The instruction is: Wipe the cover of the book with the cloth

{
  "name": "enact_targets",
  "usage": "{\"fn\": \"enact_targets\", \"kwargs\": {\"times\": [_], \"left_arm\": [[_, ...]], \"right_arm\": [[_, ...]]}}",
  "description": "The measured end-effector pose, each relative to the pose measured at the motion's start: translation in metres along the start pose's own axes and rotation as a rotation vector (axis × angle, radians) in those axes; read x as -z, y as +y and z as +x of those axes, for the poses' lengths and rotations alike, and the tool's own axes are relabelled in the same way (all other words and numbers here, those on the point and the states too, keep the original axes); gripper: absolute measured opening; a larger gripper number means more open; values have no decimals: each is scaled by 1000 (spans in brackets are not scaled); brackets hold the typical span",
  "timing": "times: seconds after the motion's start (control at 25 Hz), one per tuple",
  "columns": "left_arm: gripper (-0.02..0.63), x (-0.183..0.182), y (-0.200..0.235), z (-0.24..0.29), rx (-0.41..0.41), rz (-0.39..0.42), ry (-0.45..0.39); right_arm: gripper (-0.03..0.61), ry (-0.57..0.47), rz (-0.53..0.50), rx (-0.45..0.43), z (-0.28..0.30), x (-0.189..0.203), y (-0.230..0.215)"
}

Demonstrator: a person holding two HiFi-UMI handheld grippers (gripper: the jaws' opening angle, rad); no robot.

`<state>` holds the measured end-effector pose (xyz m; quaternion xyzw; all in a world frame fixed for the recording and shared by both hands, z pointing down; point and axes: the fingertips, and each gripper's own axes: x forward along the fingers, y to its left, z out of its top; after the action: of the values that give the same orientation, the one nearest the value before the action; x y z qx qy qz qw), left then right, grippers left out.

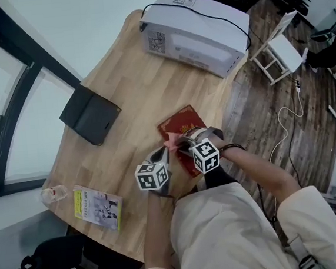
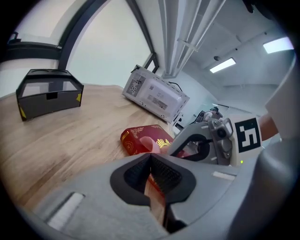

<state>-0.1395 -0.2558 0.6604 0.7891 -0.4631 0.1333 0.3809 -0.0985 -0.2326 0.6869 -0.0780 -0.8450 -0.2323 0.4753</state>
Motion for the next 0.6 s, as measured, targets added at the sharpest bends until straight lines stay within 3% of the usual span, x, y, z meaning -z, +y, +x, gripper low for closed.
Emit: {"fn": "enact_targets", "kwargs": {"times": [0.6], "left_arm": [[8,7,-31,21,39,100,66]], "right_arm": [[43,-31,131,-175,-38,-2,110]]}}
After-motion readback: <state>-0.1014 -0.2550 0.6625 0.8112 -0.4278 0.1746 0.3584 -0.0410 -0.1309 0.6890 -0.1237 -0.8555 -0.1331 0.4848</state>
